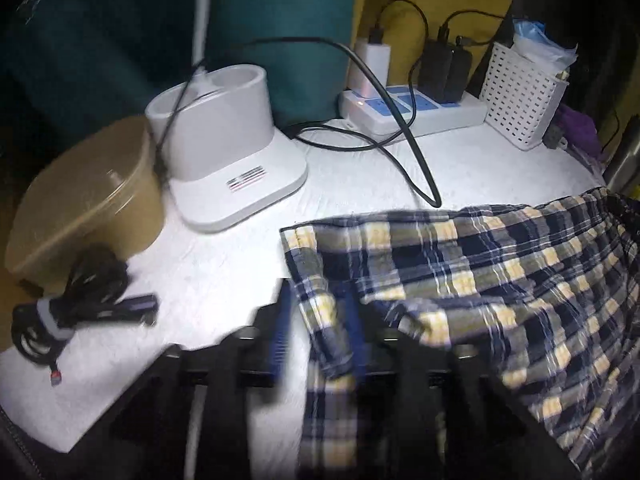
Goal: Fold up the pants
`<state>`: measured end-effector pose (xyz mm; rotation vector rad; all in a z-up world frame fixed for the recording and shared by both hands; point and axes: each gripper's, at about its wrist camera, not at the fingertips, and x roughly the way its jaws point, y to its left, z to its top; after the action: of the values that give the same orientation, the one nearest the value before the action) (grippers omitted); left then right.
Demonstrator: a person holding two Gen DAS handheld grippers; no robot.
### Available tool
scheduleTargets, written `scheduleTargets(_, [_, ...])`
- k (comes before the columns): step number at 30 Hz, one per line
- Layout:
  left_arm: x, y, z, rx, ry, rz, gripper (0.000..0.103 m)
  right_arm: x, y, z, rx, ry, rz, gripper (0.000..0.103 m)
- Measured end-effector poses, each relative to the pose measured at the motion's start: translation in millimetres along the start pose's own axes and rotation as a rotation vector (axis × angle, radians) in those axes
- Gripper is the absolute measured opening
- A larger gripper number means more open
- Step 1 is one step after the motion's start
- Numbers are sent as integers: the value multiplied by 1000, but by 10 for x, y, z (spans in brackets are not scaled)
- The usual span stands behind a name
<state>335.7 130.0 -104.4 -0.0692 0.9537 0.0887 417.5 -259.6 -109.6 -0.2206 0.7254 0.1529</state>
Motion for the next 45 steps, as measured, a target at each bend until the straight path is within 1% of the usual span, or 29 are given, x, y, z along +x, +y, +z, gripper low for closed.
scheduleTargets(1, [-70,40,-43,-4,-10,-7,58,-75,-10,-19,6,-13,14,82])
scheduleTargets(3, [-244,99,-144,-2,-22,-11,67,-193,-2,-55,4,-26,25,82])
scheduleTargets(5, [-401,150,-269,-1,-12,-15,67,-388,6,-137,-2,-38,38,82])
scheduleTargets(8, [-596,190,-505,-4,26,-38,67,-622,10,-273,-10,-44,54,82])
scheduleTargets(13, [-871,187,-1027,-34,76,-99,67,-1033,-10,-617,16,-41,87,82])
scheduleTargets(16, [-983,153,-1353,-56,110,-120,67,-1235,17,-853,28,-32,100,82])
scheduleTargets(18, [-1074,112,-1552,-58,117,-132,67,-1339,25,-1011,43,-21,106,82])
scheduleTargets(20, [-1149,69,-1679,-56,102,-142,67,-1401,-1,-1148,67,-10,111,82])
scheduleTargets(22, [-1188,20,-1749,-62,98,-149,67,-1409,-25,-1232,90,4,126,82])
scheduleTargets(24, [-1230,-8,-1814,-66,78,-154,68,-1454,-71,-1357,117,16,144,82])
scheduleTargets(26, [-1239,-15,-1830,-73,76,-170,68,-1465,-73,-1410,128,21,155,82])
scheduleTargets(27, [-1242,-24,-1856,-68,79,-176,68,-1494,-79,-1450,136,19,165,80])
scheduleTargets(28, [-1255,-44,-1878,-55,68,-170,68,-1516,-78,-1480,142,20,178,71])
scheduleTargets(30, [-1247,-102,-1900,-36,48,-162,68,-1564,-57,-1536,150,27,196,63])
scheduleTargets(32, [-1248,-141,-1923,-34,23,-135,68,-1647,-22,-1585,155,17,223,62])
scheduleTargets(34, [-1241,-181,-1930,-25,13,-106,68,-1727,13,-1612,167,3,244,57])
scheduleTargets(37, [-1229,-225,-1930,-13,7,-90,67,-1790,102,-1688,171,2,284,57])
scheduleTargets(38, [-1229,-238,-1930,-12,6,-89,67,-1773,153,-1729,164,17,295,57])
scheduleTargets(39, [-1228,-256,-1924,-11,3,-91,55,-1736,194,-1758,157,36,293,54])
scheduleTargets(40, [-1231,-280,-1922,-4,-2,-91,35,-1696,236,-1801,144,50,273,39])
scheduleTargets(41, [-1226,-302,-1918,4,0,-93,24,-1678,258,-1835,135,52,238,31])
scheduleTargets(42, [-1212,-337,-1907,18,5,-98,3,-1699,241,-1843,143,39,212,20])
scheduleTargets(43, [-1209,-354,-1900,24,7,-98,1,-1735,197,-1834,166,27,217,14])
scheduleTargets(45, [-1236,-385,-1857,31,-10,-81,0,-1860,119,-1796,190,-14,191,12])
